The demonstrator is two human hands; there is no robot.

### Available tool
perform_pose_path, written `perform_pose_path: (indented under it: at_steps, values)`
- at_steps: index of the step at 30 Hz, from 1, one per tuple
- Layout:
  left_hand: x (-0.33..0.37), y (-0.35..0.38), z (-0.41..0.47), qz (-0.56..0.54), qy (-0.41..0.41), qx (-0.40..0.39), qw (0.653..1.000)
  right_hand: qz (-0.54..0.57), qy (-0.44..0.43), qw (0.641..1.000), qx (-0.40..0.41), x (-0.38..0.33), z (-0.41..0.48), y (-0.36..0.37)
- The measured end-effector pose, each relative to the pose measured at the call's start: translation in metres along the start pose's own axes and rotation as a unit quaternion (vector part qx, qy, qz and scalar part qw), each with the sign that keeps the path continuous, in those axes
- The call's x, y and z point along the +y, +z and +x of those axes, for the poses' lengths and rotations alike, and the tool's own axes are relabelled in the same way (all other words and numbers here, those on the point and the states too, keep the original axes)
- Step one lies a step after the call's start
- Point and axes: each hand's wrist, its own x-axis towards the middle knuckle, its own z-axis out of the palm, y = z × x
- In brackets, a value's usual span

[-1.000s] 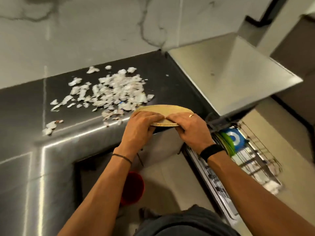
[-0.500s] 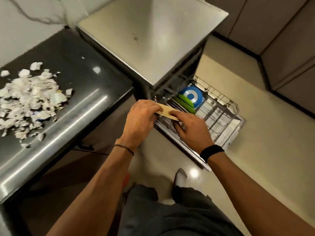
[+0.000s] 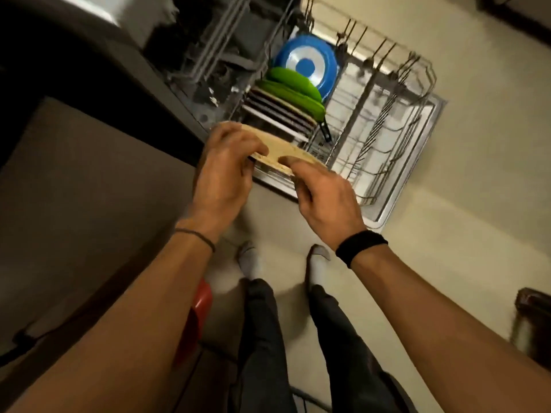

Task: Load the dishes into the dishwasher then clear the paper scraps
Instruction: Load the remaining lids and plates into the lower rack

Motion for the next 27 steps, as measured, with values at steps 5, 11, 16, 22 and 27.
perform_pose_path:
  at_steps: [5, 11, 16, 22, 27]
  values:
    - [-0.073, 0.064, 0.024, 0.017, -0.006, -0.034, 0.999, -0.020, 0.054, 0.998, 0.004, 0.045, 0.045, 0.075]
    - [-0.134, 0.108, 0.058, 0.013, 0.008, -0.055, 0.998, -0.033, 0.080, 0.996, 0.004, 0.080, 0.092, 0.128]
    - [-0.156, 0.119, 0.079, 0.021, -0.004, -0.082, 0.996, -0.033, 0.111, 0.993, -0.002, 0.090, 0.118, 0.144]
    - [-0.166, 0.114, 0.098, 0.015, -0.002, -0.142, 0.990, -0.005, 0.121, 0.991, -0.055, 0.095, 0.139, 0.149]
    - [-0.179, 0.115, 0.097, -0.004, 0.011, -0.182, 0.983, 0.088, 0.132, 0.981, -0.113, 0.101, 0.137, 0.138]
